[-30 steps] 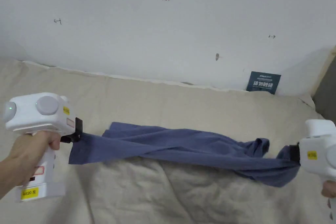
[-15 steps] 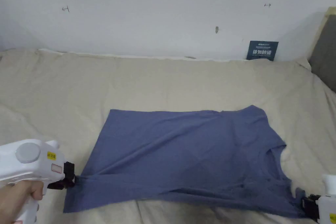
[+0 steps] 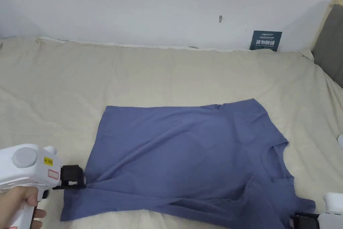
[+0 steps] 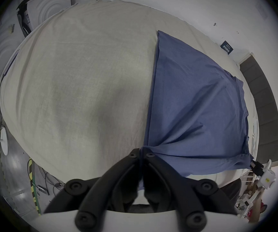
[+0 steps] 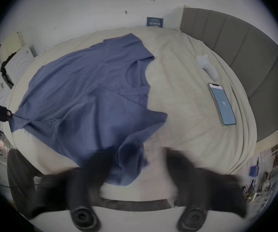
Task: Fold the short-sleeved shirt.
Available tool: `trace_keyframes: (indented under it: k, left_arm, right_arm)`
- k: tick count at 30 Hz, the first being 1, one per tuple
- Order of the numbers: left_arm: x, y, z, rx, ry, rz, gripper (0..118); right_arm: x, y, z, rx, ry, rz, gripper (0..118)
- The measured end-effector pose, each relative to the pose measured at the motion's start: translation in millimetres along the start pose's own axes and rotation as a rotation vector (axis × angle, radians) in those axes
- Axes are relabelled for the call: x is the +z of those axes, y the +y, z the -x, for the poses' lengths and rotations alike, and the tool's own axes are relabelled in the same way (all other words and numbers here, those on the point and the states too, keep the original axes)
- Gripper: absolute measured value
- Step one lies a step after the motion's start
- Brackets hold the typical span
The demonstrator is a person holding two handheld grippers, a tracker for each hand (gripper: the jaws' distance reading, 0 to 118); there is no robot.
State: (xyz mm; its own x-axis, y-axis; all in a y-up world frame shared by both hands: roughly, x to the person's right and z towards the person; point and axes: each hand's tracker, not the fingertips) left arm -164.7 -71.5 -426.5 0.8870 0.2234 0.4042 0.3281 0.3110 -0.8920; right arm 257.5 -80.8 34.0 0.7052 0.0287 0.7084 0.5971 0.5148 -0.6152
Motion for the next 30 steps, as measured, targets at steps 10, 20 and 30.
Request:
trace_keyframes:
  k: [10, 20, 30]
  left_arm:
    - [75, -52, 26, -0.012, -0.052, -0.216, 0]
    - [56, -92, 32, -0.008, 0.005, -0.141, 0]
    - [-2, -69, 18, -0.091, -0.003, -0.193, 111]
  right_arm:
    - [50, 0, -19, -0.143, 0.017, -0.124, 0]
    - [54, -29, 5, -0.137, 0.033, -0.124, 0]
    - [44, -30, 16, -0.134, 0.065, -0.086, 0]
